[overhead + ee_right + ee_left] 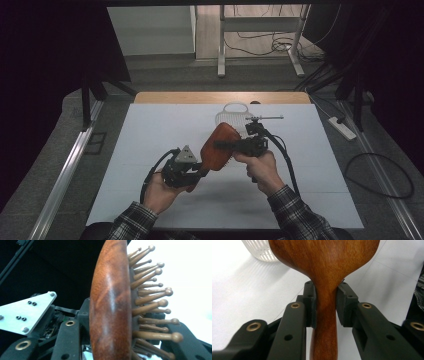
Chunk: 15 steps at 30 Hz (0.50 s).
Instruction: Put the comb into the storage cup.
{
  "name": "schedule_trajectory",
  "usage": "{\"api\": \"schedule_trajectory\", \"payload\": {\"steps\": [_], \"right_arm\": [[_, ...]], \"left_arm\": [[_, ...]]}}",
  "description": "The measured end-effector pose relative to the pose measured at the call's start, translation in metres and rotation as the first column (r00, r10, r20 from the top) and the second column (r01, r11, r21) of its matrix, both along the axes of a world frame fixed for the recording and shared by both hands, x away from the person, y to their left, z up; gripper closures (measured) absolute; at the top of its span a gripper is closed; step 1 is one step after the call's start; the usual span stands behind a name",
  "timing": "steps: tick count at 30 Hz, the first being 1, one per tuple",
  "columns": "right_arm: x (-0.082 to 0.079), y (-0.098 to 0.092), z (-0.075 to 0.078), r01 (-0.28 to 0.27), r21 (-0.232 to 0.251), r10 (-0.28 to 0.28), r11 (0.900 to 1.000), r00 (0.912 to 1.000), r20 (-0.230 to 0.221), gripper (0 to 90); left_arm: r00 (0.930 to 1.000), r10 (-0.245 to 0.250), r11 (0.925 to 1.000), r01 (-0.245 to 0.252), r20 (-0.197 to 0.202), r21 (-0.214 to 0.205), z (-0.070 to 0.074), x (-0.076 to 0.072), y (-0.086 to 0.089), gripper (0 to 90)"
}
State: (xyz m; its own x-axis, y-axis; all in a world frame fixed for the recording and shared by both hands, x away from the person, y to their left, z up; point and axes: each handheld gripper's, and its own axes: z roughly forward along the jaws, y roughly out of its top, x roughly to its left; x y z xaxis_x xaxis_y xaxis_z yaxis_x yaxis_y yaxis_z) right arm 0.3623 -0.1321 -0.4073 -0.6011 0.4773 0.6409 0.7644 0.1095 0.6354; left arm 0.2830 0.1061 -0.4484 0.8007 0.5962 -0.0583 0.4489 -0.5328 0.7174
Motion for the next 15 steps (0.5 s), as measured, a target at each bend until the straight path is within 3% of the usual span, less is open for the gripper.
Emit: {"api": "schedule_trajectory", "payload": {"steps": [5, 15], "right_arm": [[-0.0006, 0.0011, -0.0009, -0.008, -0.005, 0.008, 1.0, 1.0, 0.005, 54.6], [-0.0035, 0.0018, 0.0034, -0.007, 0.004, 0.007, 1.0, 0.999, 0.044, 55.1]], "left_arm": [[1.0, -0.007, 0.9999, 0.007, 0.002, 0.011, -0.0016, 0.0011, -0.0001, 69.7], [0.9999, 0.009, 0.9997, -0.009, 0.007, 0.021, -0.0049, 0.0019, 0.0008, 47.8]]}}
